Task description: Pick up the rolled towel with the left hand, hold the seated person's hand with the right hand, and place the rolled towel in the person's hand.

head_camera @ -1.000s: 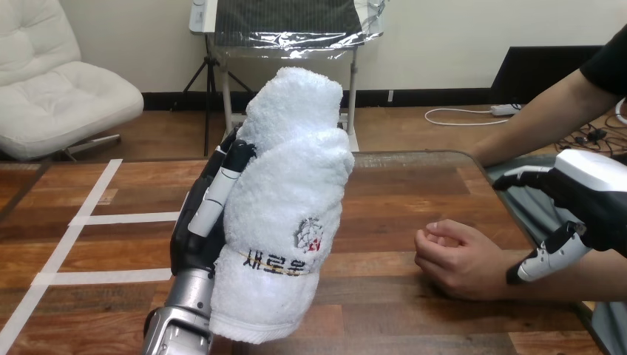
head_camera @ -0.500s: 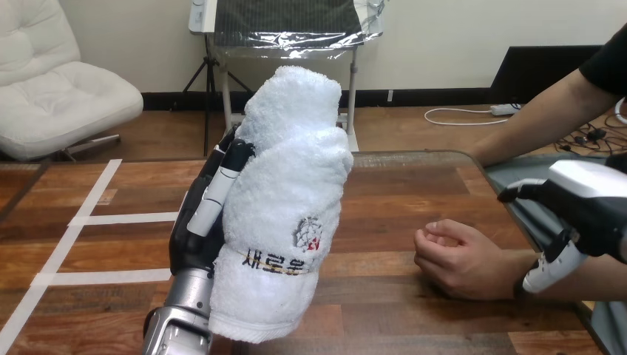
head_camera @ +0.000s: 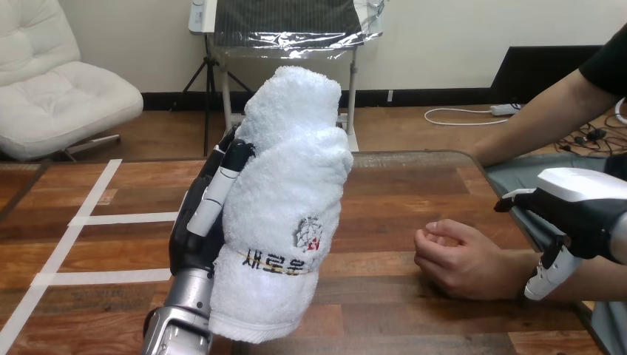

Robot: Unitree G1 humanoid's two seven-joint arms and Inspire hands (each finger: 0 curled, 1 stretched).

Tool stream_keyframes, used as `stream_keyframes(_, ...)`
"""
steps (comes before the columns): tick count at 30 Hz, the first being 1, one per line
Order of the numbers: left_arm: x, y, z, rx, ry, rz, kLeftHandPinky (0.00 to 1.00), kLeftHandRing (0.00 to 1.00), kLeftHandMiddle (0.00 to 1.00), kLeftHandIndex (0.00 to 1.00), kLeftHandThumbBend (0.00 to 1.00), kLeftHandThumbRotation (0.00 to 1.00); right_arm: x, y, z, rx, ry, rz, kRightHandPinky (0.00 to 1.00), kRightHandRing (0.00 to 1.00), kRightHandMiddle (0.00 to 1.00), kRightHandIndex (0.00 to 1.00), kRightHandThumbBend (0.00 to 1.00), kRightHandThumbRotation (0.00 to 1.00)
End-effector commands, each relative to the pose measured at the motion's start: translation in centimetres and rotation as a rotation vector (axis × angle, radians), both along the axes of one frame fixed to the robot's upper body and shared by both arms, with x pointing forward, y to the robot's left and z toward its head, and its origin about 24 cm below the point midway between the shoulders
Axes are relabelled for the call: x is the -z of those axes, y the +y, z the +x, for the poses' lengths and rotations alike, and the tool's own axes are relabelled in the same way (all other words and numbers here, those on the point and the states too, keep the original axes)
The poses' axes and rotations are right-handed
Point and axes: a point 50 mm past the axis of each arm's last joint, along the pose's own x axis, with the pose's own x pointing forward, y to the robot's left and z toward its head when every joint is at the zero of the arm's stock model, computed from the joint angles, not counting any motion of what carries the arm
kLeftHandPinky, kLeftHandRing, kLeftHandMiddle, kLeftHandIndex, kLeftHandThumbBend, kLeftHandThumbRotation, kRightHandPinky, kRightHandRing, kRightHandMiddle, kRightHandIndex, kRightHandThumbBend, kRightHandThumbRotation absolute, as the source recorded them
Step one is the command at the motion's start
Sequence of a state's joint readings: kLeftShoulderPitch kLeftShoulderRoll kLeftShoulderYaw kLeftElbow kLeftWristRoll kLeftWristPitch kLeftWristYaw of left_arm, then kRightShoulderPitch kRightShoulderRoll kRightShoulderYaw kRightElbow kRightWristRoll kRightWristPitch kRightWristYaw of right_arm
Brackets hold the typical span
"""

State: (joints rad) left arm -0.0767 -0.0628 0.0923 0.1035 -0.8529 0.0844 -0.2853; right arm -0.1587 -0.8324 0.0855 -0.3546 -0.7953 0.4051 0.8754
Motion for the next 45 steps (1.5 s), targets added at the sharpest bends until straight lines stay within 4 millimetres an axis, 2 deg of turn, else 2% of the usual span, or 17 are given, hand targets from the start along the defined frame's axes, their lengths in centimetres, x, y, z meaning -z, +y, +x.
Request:
stream_keyframes(1, -2.8, -1.9, 0.8, 0.000, -0.120, -0.101, 0.23, 0.33, 0.41, 0.51, 0.70, 0.00, -1.9, 0.0, 1.1, -0.018, -0.059, -0.070, 0.92, 0.98, 0.96, 0.90, 0.78, 0.02)
stream_keyframes(45, -2.8, -1.6, 0.6, 0.013, -0.142, -0.090, 0.23, 0.33, 0.41, 0.51, 0.68, 0.00, 0.8, -1.4, 2.6, 0.013, 0.066, -0.161, 0.96, 1.00, 0.98, 0.92, 0.76, 0.12)
